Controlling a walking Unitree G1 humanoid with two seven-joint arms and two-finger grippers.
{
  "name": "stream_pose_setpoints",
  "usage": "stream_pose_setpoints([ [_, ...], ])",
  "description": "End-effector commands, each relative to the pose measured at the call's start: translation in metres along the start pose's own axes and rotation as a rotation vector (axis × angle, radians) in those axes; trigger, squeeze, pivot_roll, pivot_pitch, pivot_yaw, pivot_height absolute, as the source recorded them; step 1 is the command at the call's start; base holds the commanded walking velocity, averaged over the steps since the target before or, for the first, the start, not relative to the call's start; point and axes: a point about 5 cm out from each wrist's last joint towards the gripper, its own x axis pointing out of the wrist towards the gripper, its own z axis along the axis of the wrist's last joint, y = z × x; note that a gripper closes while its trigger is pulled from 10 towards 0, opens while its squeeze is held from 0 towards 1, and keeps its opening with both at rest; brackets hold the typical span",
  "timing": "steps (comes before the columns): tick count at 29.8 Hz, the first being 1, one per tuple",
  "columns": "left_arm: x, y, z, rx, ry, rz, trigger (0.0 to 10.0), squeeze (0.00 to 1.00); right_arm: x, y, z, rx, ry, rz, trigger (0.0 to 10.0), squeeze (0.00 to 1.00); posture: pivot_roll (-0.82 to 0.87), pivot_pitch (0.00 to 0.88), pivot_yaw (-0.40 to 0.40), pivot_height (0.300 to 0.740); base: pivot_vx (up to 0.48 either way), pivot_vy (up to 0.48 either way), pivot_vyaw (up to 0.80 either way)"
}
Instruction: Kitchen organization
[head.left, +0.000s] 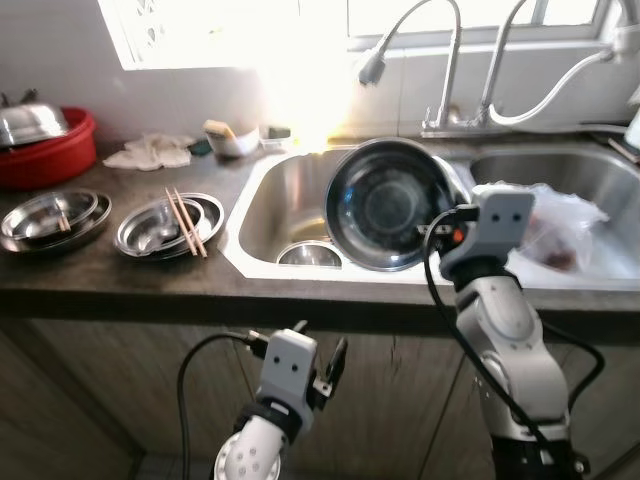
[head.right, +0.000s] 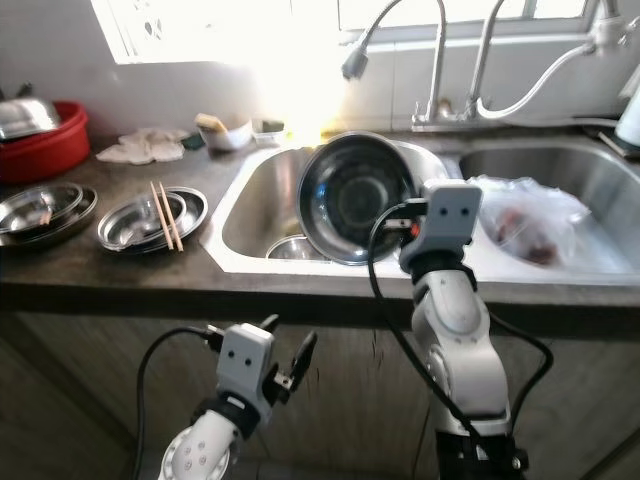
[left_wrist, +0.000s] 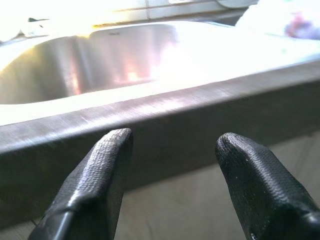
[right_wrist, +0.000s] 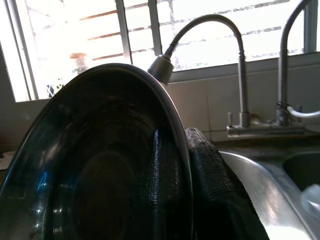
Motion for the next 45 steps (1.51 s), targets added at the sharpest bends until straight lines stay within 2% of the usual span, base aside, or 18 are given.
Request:
stream_pose_setpoints([
  [1, -0.002, 0.006, 0.0, 0.013, 0.004, 0.021, 10.0, 0.0, 0.002, 0.008, 0.002, 0.015, -0.006, 0.03, 10.0, 0.0, 0.0, 0.029, 0.002, 0.74, 0.0, -0.431, 0.0],
  [10, -0.001, 0.008, -0.002, -0.014, 0.019, 0.034, 10.0, 0.0, 0.006, 0.003, 0.003, 0.001, 0.006, 0.029, 10.0, 0.0, 0.0, 0.031, -0.001, 0.74, 0.233, -0.17, 0.0],
  [13, -0.001, 0.008, -0.002, -0.018, 0.017, 0.037, 10.0, 0.0, 0.012, -0.003, 0.0, -0.021, 0.052, 0.042, 10.0, 0.0, 0.0, 0.033, -0.003, 0.74, 0.0, 0.0, 0.0],
  [14, -0.001, 0.008, -0.002, -0.018, 0.018, 0.037, 10.0, 0.0, 0.017, -0.007, -0.003, -0.062, 0.082, 0.045, 10.0, 0.0, 0.0, 0.034, -0.003, 0.74, 0.0, 0.0, 0.0],
  [17, -0.001, 0.008, -0.002, -0.018, 0.018, 0.038, 10.0, 0.0, 0.023, -0.01, -0.003, -0.055, 0.095, 0.037, 10.0, 0.0, 0.0, 0.037, -0.003, 0.74, 0.0, 0.0, 0.0],
  [19, -0.002, 0.008, -0.001, -0.025, 0.016, 0.04, 10.0, 0.0, 0.039, -0.015, -0.005, -0.079, 0.15, 0.035, 10.0, 0.0, 0.0, 0.045, -0.004, 0.74, 0.0, 0.0, 0.0],
  [20, -0.002, 0.008, -0.001, -0.025, 0.016, 0.04, 10.0, 0.0, 0.039, -0.015, -0.005, -0.079, 0.15, 0.035, 10.0, 0.0, 0.0, 0.045, -0.004, 0.74, 0.0, 0.0, 0.0],
  [23, -0.004, 0.007, 0.003, -0.032, 0.007, 0.045, 10.0, 0.0, 0.054, -0.024, -0.02, -0.111, 0.303, 0.028, 10.0, 0.0, 0.01, 0.06, -0.015, 0.74, 0.0, 0.0, 0.0],
  [25, -0.004, 0.007, 0.003, -0.033, 0.006, 0.046, 10.0, 0.0, 0.055, -0.025, -0.022, -0.117, 0.32, 0.026, 10.0, 0.0, 0.01, 0.06, -0.015, 0.74, 0.0, 0.0, 0.0],
  [26, -0.006, 0.007, 0.004, -0.038, 0.003, 0.052, 10.0, 0.0, 0.06, -0.029, -0.027, -0.158, 0.363, 0.037, 10.0, 0.0, 0.01, 0.077, -0.019, 0.74, 0.0, 0.0, 0.0],
  [29, -0.009, 0.005, 0.006, -0.043, 0.003, 0.055, 10.0, 0.0, 0.067, -0.036, -0.033, -0.189, 0.424, 0.065, 10.0, 0.0, 0.02, 0.094, -0.024, 0.74, 0.0, 0.0, 0.0],
  [33, -0.014, 0.002, 0.007, -0.047, 0.007, 0.048, 10.0, 0.0, 0.07, -0.042, -0.044, -0.23, 0.511, 0.134, 10.0, 0.0, 0.02, 0.115, -0.031, 0.74, 0.0, 0.0, 0.0],
  [34, -0.016, 0.001, 0.008, -0.052, 0.011, 0.049, 10.0, 0.0, 0.07, -0.042, -0.047, -0.22, 0.539, 0.179, 10.0, 0.0, 0.02, 0.128, -0.03, 0.74, 0.0, 0.0, 0.0],
  [42, -0.024, -0.005, 0.01, -0.067, 0.026, 0.045, 10.0, 0.0, 0.067, -0.047, -0.066, -0.207, 0.65, 0.261, 10.0, 0.0, 0.03, 0.163, -0.044, 0.74, 0.0, 0.0, 0.0],
  [43, -0.025, -0.005, 0.01, -0.068, 0.027, 0.044, 10.0, 0.0, 0.066, -0.048, -0.069, -0.215, 0.669, 0.27, 10.0, 0.0, 0.03, 0.165, -0.044, 0.74, 0.0, 0.0, 0.0],
  [44, -0.028, -0.007, 0.011, -0.074, 0.033, 0.043, 10.0, 0.0, 0.062, -0.051, -0.081, -0.262, 0.729, 0.275, 10.0, 0.0, 0.03, 0.175, -0.046, 0.74, 0.0, 0.0, 0.0],
  [45, -0.028, -0.007, 0.011, -0.074, 0.033, 0.043, 10.0, 0.0, 0.062, -0.051, -0.081, -0.262, 0.729, 0.275, 10.0, 0.0, 0.03, 0.175, -0.046, 0.74, 0.0, 0.0, 0.0],
])
